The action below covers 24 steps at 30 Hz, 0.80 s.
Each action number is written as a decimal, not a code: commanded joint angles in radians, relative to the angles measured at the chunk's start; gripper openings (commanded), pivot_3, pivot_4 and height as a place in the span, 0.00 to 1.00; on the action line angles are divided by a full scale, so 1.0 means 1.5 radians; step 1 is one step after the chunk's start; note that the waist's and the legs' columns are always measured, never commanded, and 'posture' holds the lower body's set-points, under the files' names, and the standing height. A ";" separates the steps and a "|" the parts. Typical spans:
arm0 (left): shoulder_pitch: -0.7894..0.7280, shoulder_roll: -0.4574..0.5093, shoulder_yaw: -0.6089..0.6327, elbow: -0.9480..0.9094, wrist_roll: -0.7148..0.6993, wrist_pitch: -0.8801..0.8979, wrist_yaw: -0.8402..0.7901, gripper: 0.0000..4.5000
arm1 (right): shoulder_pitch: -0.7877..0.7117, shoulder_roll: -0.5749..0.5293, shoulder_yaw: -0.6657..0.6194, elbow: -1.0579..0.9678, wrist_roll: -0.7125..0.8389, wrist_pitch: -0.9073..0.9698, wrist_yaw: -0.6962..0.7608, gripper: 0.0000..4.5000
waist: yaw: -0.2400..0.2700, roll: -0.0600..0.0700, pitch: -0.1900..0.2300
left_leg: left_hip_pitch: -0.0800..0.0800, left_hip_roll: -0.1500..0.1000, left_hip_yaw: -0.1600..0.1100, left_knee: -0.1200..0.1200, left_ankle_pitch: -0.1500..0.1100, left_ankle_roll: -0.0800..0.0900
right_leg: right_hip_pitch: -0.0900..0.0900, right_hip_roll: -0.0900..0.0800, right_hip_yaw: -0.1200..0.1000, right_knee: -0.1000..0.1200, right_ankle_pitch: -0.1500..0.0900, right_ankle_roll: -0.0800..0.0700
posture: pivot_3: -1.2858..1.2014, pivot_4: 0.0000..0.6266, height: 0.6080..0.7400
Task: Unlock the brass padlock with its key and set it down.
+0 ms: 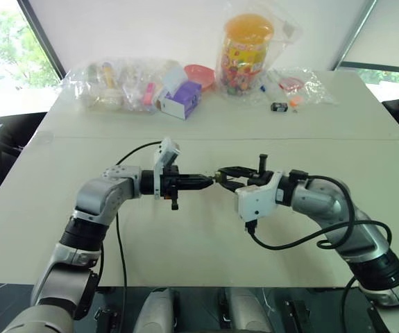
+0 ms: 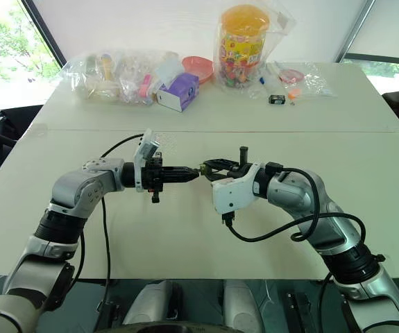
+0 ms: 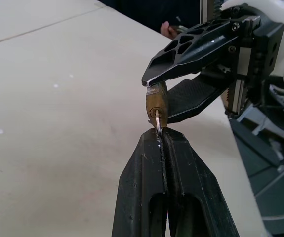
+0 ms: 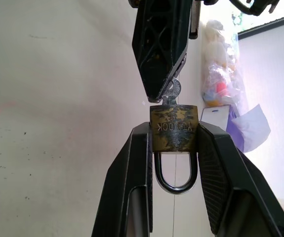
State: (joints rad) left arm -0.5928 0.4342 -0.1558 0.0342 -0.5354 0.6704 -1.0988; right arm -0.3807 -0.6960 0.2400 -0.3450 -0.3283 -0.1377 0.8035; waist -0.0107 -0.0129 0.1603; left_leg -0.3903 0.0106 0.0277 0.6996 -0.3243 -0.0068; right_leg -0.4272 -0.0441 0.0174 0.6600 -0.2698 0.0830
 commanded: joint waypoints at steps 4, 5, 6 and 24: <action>-0.005 -0.027 -0.001 -0.023 0.037 -0.084 0.024 0.02 | -0.022 0.000 -0.010 -0.028 0.018 0.010 0.012 0.15 | 0.000 0.000 0.000 | 0.000 0.000 0.000 0.000 0.000 0.000 | 0.000 0.000 0.000 0.000 0.000 0.000 | 0.52 0.24 0.96; -0.007 -0.029 -0.001 -0.021 0.043 -0.096 0.026 0.02 | -0.021 -0.001 -0.009 -0.029 0.020 0.011 0.016 0.15 | 0.000 0.000 0.000 | 0.000 0.000 0.000 0.000 0.000 0.000 | 0.000 0.000 0.000 0.000 0.000 0.000 | 0.52 0.24 0.96; -0.008 -0.030 -0.001 -0.020 0.050 -0.111 0.027 0.02 | -0.019 -0.001 -0.009 -0.030 0.021 0.013 0.019 0.15 | 0.000 0.000 0.000 | 0.000 0.000 0.000 0.000 0.000 0.000 | 0.000 0.000 0.000 0.000 0.000 0.000 | 0.52 0.24 0.96; -0.015 -0.024 -0.089 0.042 0.249 -0.543 -0.010 0.02 | -0.020 -0.007 0.035 -0.007 0.019 0.040 0.098 0.15 | 0.001 0.000 0.000 | 0.000 0.000 0.000 0.000 0.000 0.000 | 0.000 0.000 -0.001 0.000 0.000 0.000 | 0.52 0.24 0.96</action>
State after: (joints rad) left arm -0.5864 0.4360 -0.3209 0.1736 -0.0700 -0.2051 -1.1279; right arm -0.3932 -0.7178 0.2694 -0.3434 -0.3035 -0.0604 0.9489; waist -0.0087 -0.0129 0.1603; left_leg -0.3904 0.0103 0.0281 0.6997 -0.3244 -0.0065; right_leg -0.4271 -0.0434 0.0162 0.6598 -0.2697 0.0831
